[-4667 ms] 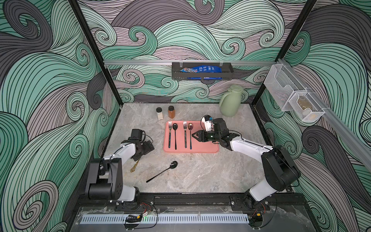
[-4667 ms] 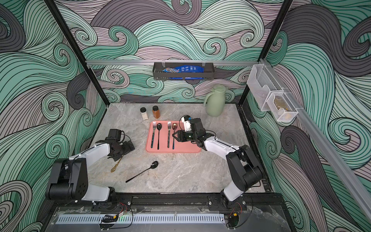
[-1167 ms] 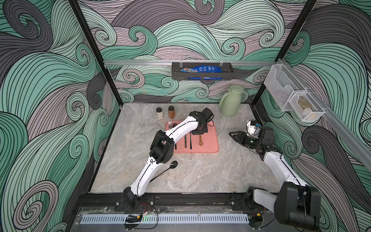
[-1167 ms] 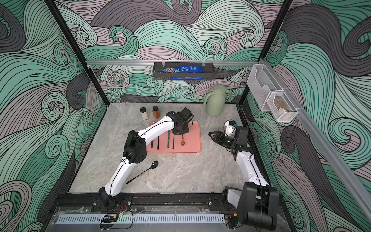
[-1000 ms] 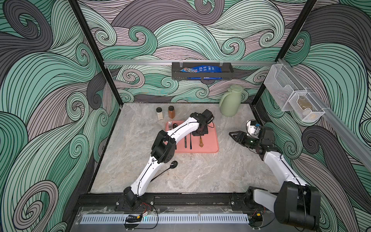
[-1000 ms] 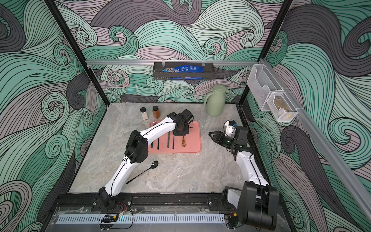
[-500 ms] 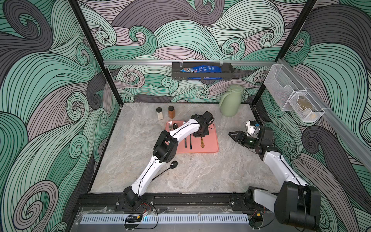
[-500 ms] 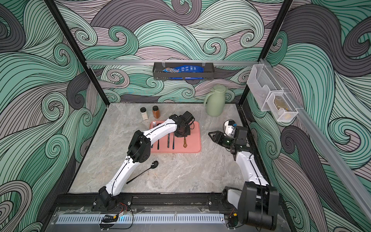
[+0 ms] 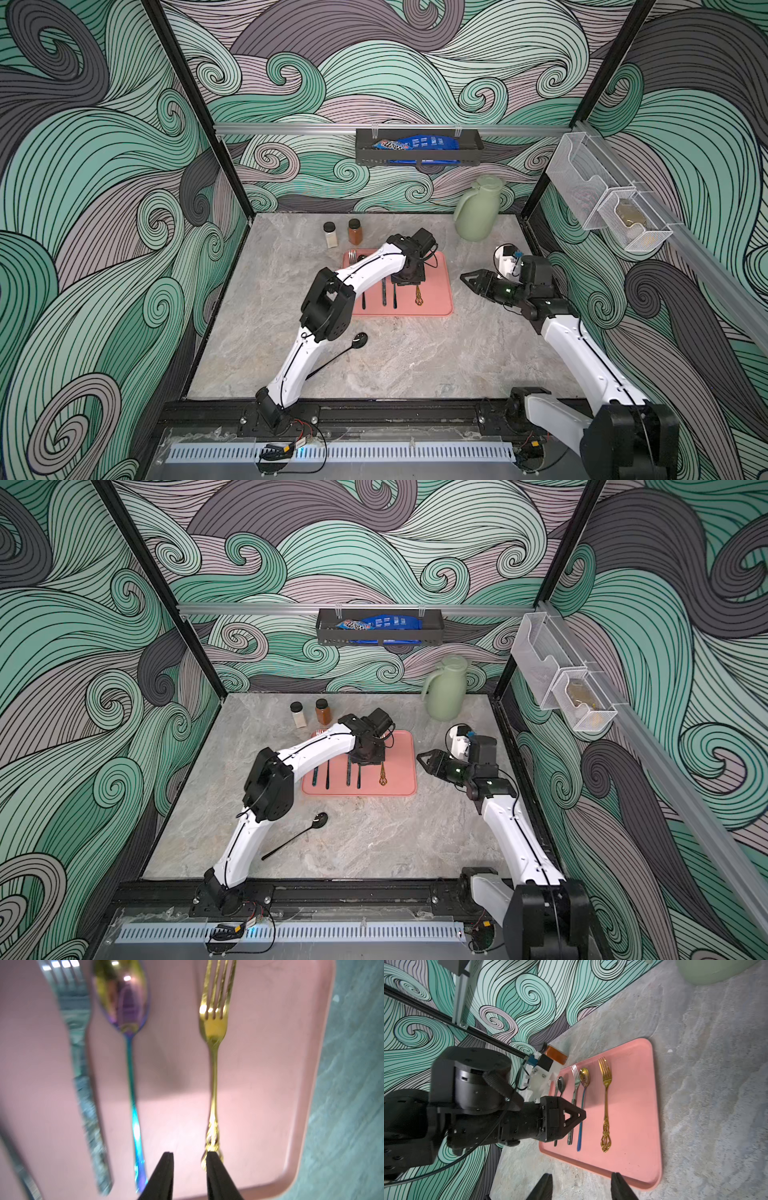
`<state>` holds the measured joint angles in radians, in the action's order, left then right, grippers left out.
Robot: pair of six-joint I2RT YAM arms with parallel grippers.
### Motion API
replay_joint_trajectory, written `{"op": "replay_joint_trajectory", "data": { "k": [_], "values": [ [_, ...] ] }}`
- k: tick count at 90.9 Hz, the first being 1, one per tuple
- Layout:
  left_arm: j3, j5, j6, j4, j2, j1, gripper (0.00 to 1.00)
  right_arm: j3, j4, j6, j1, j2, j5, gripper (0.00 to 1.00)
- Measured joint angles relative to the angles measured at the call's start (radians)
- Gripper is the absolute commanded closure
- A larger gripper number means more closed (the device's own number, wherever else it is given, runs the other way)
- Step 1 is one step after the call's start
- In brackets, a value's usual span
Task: Set the spoon and fork side by side
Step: Place the fork on the tray, then pick up the spoon from the center of the board.
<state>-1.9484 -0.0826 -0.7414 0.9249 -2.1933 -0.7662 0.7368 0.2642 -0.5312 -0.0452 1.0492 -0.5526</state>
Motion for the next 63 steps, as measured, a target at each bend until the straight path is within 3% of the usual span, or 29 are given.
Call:
{"op": "replay_joint_trajectory", "data": {
  "k": [20, 42, 55, 63],
  "values": [
    [0.45, -0.034, 0.05, -0.029, 0.489, 0.0, 0.54, 0.047, 0.059, -0.104, -0.301, -0.095, 0.167, 0.51],
    [0.928, -0.065, 0.062, -0.023, 0.806, 0.006, 0.49, 0.069, 0.085, -0.225, -0.608, -0.096, 0.372, 0.49],
    [1.131, -0.065, 0.055, -0.031, 0.917, 0.019, 0.22, 0.072, 0.093, -0.268, -0.749, -0.051, 0.452, 0.46],
    [1.207, -0.063, 0.055, -0.044, 0.949, 0.027, 0.15, 0.076, 0.096, -0.284, -0.797, -0.018, 0.474, 0.45]
  ]
}}
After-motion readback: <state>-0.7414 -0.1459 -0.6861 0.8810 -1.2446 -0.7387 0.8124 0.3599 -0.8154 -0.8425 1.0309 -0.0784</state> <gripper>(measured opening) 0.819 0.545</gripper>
